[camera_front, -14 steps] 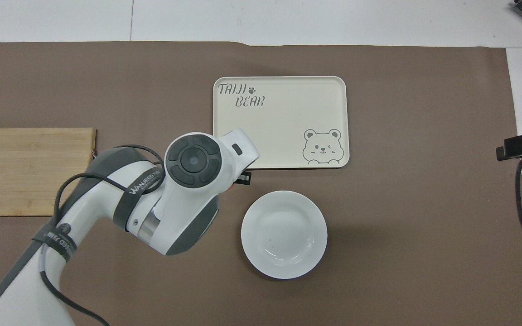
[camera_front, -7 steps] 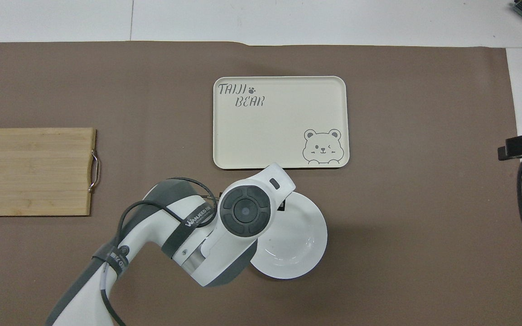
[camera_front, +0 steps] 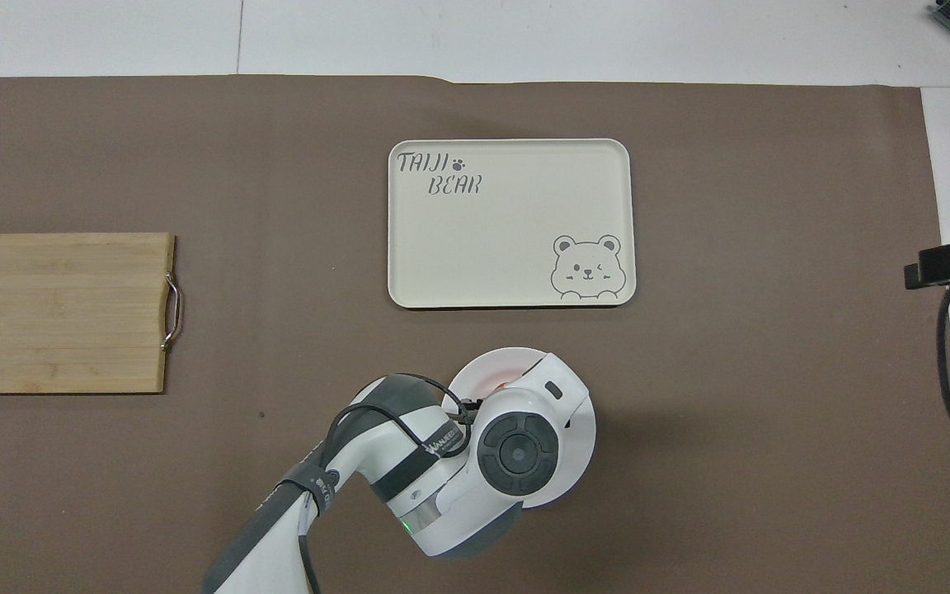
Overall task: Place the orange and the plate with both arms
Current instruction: 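Lower the orange onto the white plate and open the left gripper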
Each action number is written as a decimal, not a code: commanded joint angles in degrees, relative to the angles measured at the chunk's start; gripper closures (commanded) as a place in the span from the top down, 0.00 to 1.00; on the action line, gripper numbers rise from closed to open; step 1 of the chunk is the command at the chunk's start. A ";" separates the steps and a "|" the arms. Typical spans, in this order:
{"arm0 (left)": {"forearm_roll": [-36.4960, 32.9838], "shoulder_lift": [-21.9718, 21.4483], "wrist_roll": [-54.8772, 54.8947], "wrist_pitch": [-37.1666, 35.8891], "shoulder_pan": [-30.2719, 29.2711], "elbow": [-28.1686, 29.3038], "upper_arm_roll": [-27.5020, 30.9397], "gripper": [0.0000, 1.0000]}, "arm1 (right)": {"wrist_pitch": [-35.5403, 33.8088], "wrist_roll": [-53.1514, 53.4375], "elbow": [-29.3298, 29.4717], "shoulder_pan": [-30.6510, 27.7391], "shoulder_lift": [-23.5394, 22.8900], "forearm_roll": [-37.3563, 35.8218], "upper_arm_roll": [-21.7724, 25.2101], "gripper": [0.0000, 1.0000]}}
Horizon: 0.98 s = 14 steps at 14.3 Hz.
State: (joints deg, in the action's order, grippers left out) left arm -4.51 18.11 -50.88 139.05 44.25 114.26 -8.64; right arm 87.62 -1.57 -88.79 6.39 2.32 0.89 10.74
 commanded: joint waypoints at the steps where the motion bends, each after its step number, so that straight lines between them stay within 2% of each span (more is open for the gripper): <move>1: 0.46 -3.58 -0.46 -3.23 -0.74 -1.23 1.35 1.00 | 1.06 0.43 -2.62 -0.15 2.16 -0.18 -0.10 1.00; 5: 0.46 -9.05 0.51 -12.38 -6.00 -3.87 1.52 1.00 | 0.62 0.60 -3.06 -0.24 2.33 -0.18 -0.10 1.00; 10: 0.46 -11.07 1.57 -15.55 -16.11 -7.03 1.44 1.00 | 1.50 0.96 -4.38 -0.15 3.12 0.17 -0.19 1.00; 14: 0.64 -11.16 14.36 -19.94 -23.23 -10.54 1.44 1.00 | 1.93 0.87 -4.47 0.55 3.12 0.87 -0.28 1.00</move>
State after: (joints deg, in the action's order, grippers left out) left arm -4.51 7.46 -42.86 122.43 24.53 105.49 -6.59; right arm 88.00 -1.57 -91.23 6.76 3.91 0.94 10.56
